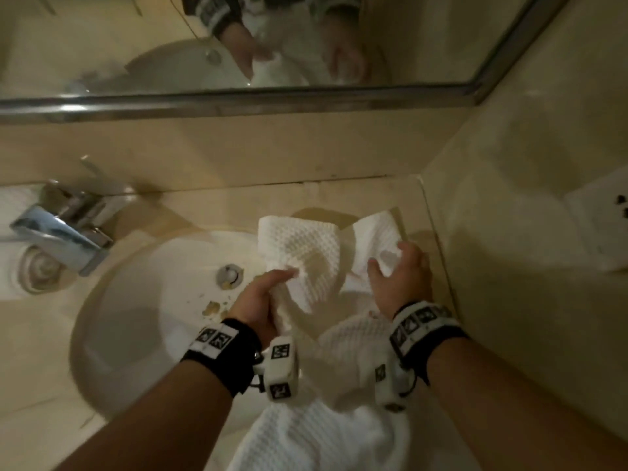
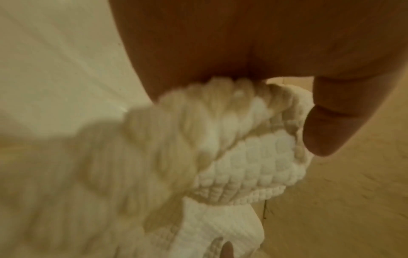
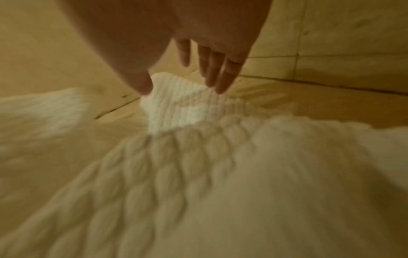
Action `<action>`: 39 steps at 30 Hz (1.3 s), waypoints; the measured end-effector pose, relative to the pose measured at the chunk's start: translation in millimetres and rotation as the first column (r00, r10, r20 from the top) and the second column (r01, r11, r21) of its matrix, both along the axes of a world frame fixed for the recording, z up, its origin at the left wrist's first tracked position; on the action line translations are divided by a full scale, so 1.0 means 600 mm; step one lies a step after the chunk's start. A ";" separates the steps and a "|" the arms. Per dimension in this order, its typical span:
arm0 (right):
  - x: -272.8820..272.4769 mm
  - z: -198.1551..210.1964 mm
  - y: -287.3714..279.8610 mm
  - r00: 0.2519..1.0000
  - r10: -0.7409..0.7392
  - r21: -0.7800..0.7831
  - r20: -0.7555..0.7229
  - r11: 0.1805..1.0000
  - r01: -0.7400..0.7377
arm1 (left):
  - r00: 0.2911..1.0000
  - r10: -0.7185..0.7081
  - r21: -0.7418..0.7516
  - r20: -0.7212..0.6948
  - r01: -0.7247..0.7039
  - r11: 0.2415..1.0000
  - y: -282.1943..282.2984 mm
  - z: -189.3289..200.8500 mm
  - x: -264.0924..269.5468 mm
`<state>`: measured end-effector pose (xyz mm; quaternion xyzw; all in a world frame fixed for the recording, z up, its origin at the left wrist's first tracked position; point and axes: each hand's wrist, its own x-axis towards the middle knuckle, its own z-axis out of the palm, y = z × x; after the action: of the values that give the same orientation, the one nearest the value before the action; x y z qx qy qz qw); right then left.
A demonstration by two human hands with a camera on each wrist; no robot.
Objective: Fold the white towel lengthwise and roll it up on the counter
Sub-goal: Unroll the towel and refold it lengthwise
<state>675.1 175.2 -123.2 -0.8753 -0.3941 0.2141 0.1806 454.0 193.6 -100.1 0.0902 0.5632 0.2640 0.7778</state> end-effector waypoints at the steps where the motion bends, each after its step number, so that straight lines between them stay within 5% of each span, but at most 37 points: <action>1: 0.012 -0.004 0.017 0.997 -0.065 -0.115 -0.029 0.991 0.061 | 1.000 0.024 0.002 0.007 -0.024 1.000 -0.001 0.005 -0.011; 4: 0.039 -0.014 0.042 0.990 -0.075 -0.381 -0.119 0.924 0.024 | 0.996 0.085 0.019 -0.016 -0.085 0.996 0.003 0.013 -0.041; 6: 0.045 -0.008 0.048 0.979 -0.049 -0.397 -0.200 0.917 -0.035 | 0.992 0.118 0.019 -0.037 -0.117 0.993 0.013 0.023 -0.060; 8: 0.049 0.017 0.054 0.982 -0.071 -0.297 -0.174 0.955 0.016 | 0.982 0.172 0.023 -0.084 -0.171 0.985 0.034 0.029 -0.081; 11: 0.064 0.094 0.075 0.989 -0.110 0.053 0.097 0.993 0.105 | 0.956 0.254 0.192 -0.148 -0.225 0.955 0.081 0.031 -0.112; 14: 0.087 0.119 0.104 0.982 -0.181 0.260 0.061 0.952 0.159 | 0.951 0.233 0.356 -0.205 -0.150 0.923 0.125 0.047 -0.116; 19: 0.096 0.069 0.117 0.971 0.020 -0.140 0.237 0.990 0.014 | 0.775 0.113 0.257 -0.622 0.066 0.964 0.147 0.011 -0.096; 22: 0.077 0.038 0.089 0.928 0.292 -0.210 0.230 0.946 -0.245 | 0.715 0.065 0.191 -0.696 0.097 0.977 0.147 -0.020 -0.092; 25: 0.053 0.000 0.038 0.851 0.520 -0.373 0.073 0.806 -0.460 | 0.759 0.095 0.176 -0.644 0.026 0.984 0.135 -0.025 -0.088; 29: 0.050 -0.037 -0.006 0.845 0.531 -0.475 -0.062 0.729 -0.493 | 0.779 0.190 0.249 -0.598 -0.045 0.968 0.135 -0.009 -0.104; 34: 0.070 -0.036 0.033 0.850 0.522 -0.505 -0.068 0.717 -0.480 | 0.698 0.210 0.284 -0.685 -0.011 0.959 0.196 0.027 -0.142; 36: 0.072 -0.032 0.045 0.873 0.477 -0.479 -0.103 0.745 -0.464 | 0.699 0.177 0.250 -0.692 0.002 0.968 0.222 0.051 -0.133; 39: 0.076 -0.019 0.034 0.944 0.315 -0.311 -0.103 0.891 -0.331 | 0.780 0.082 0.254 -0.620 0.100 0.962 0.222 0.137 -0.036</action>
<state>720.8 195.4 -134.6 -0.8098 -0.4888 0.3246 0.0058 432.2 326.8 -17.9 0.2817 0.7466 0.2905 0.5281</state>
